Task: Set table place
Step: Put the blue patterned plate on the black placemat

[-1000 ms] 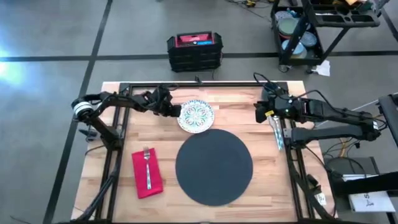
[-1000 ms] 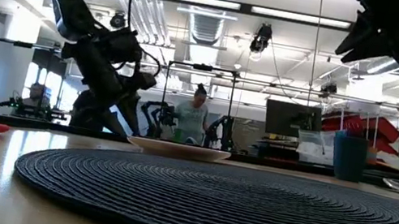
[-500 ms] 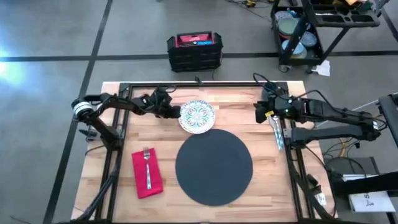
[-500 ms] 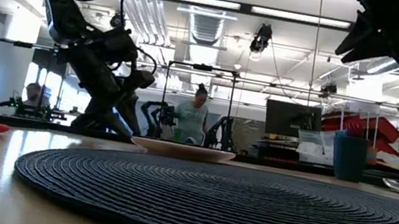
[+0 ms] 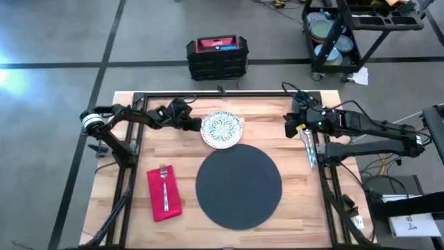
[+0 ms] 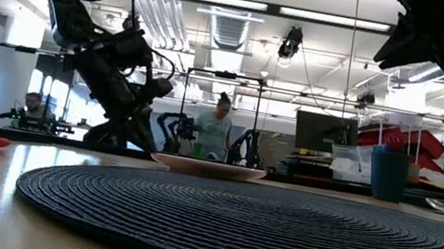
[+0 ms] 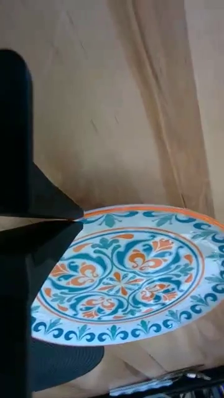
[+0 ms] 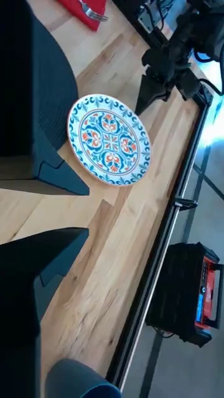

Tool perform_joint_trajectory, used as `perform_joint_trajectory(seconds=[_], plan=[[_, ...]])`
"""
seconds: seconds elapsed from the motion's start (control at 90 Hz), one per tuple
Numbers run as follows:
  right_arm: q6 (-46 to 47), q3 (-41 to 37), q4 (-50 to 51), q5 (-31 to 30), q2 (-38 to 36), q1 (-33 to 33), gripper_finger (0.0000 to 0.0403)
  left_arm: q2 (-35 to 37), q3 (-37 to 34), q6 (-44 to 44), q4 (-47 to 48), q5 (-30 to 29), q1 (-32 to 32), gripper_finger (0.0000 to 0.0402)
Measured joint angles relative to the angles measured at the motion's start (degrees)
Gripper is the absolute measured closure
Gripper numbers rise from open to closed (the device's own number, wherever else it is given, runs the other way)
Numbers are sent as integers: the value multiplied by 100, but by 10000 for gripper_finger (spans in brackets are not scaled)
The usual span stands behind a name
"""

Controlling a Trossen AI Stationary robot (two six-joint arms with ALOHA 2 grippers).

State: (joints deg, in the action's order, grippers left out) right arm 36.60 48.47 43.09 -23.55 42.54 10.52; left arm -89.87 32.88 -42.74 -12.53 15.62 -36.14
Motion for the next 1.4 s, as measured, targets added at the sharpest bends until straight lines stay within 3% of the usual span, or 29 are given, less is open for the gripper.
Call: perform_joint_trajectory(seconds=[0.2,0.711,1.133,1.4], plan=[[-4,0,-1,-2,0,0,309,-4,-33,-343,295,-135,-31,376],[-13,0,22,-2,0,0,280,-4,-2,-684,-87,469,-31,242],[-42,0,37,-2,0,0,299,-4,-2,-768,-133,503,-23,252],[-17,0,41,-4,0,0,290,-4,284,-1150,207,537,127,238]])
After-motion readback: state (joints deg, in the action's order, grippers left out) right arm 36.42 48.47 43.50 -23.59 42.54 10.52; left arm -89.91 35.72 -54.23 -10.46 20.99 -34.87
